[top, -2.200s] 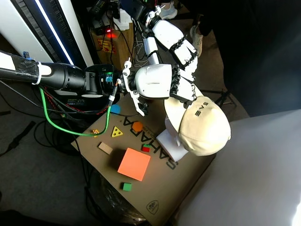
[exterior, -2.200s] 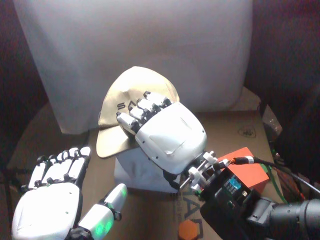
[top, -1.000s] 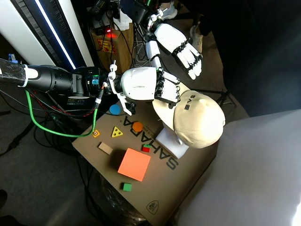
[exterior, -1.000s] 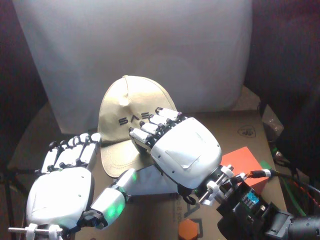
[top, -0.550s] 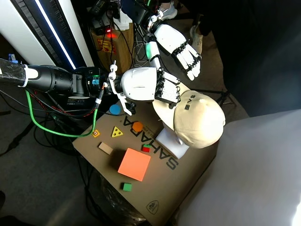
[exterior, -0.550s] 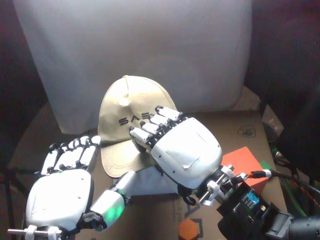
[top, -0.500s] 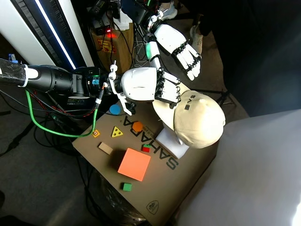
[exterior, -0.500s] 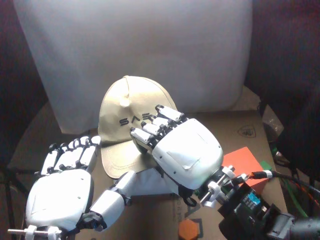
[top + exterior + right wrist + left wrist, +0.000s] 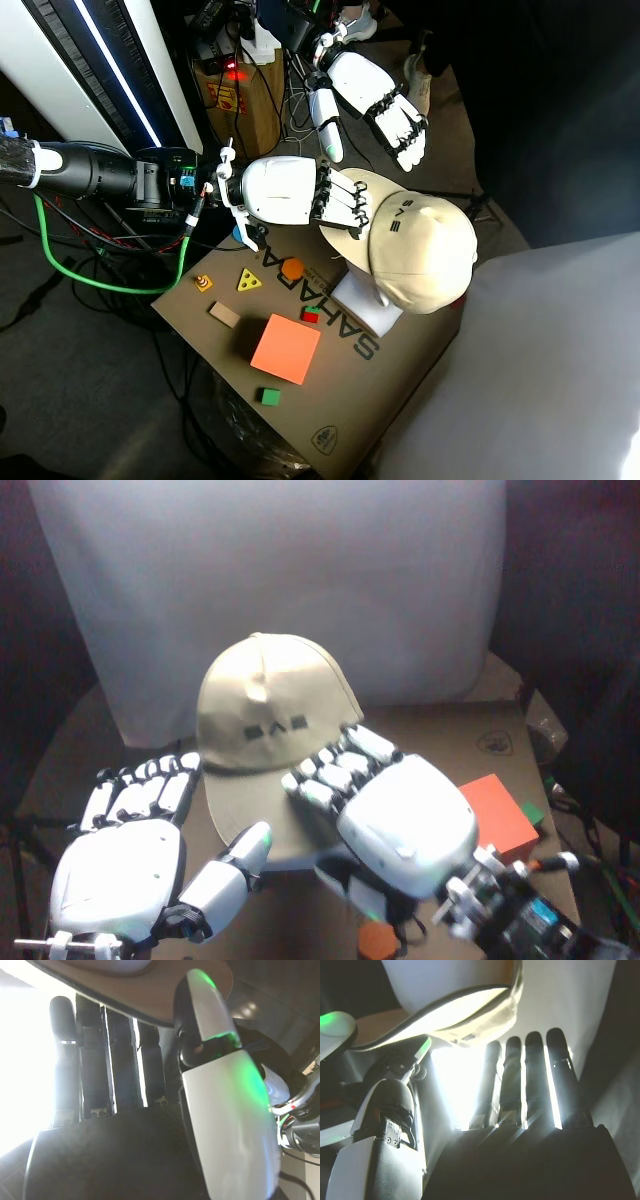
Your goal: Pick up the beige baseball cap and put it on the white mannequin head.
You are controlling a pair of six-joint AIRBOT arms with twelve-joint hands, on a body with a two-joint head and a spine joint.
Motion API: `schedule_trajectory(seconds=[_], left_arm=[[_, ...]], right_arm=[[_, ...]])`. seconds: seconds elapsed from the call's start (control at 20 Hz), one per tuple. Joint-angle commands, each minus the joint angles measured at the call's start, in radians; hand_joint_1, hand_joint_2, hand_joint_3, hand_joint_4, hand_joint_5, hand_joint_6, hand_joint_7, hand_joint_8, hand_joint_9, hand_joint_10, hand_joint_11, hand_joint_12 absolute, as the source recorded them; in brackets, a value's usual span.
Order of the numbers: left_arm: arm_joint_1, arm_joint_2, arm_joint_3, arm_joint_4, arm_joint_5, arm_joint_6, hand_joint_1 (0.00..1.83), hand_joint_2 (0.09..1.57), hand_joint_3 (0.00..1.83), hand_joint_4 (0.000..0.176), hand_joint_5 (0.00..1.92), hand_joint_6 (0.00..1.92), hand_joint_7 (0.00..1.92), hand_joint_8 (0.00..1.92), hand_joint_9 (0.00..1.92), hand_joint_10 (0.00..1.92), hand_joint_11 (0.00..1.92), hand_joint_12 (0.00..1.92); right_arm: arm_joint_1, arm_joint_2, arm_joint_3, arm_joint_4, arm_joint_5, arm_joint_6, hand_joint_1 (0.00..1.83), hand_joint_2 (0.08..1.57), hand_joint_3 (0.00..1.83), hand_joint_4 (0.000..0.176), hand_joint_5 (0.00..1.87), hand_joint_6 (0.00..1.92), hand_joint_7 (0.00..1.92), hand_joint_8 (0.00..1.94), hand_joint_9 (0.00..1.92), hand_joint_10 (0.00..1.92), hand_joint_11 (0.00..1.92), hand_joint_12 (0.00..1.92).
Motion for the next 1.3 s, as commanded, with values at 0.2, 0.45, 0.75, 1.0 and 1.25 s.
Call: schedule_trajectory(seconds=[0.2,0.45,0.75,1.0,1.25], left_arm=[[-0.016,-0.002,0.011,0.075,-0.106,-0.007,0.0,1.17,0.0,0.0,0.22,0.0,0.22,0.0,0.22,0.0,0.0,0.69],[-0.038,-0.009,0.01,0.081,-0.098,0.008,0.0,1.17,0.0,0.0,0.22,0.0,0.22,0.0,0.22,0.0,0.0,0.72],[-0.103,0.024,-0.032,0.004,-0.087,0.142,0.0,1.17,0.0,0.0,0.21,0.0,0.21,0.0,0.2,0.0,0.0,0.67],[-0.223,0.103,-0.106,-0.097,0.025,0.332,0.0,1.18,0.0,0.0,0.25,0.0,0.28,0.0,0.27,0.0,0.01,0.73],[-0.328,0.19,-0.229,-0.281,0.051,0.466,0.46,1.14,0.0,0.0,0.76,0.01,0.84,0.02,0.86,0.07,0.49,0.86]], right_arm=[[-0.021,0.075,-0.087,-0.068,0.069,-0.004,0.77,0.97,0.0,0.0,0.51,0.0,0.54,0.0,0.5,0.0,0.11,1.02],[-0.007,0.193,-0.206,-0.056,0.032,-0.002,0.64,0.95,0.0,0.0,0.41,0.0,0.44,0.0,0.41,0.0,0.04,1.02],[0.026,0.414,-0.346,-0.01,-0.252,0.198,0.6,0.96,0.0,0.0,0.42,0.01,0.45,0.0,0.43,0.01,0.05,1.04],[0.132,0.51,-0.347,0.241,-0.572,0.127,0.55,1.02,0.01,0.0,0.52,0.02,0.59,0.02,0.53,0.02,0.17,1.06],[0.171,0.545,-0.382,0.39,-0.65,-0.044,0.75,1.04,0.0,0.0,0.98,0.15,1.01,0.34,0.78,1.0,0.68,1.53]])
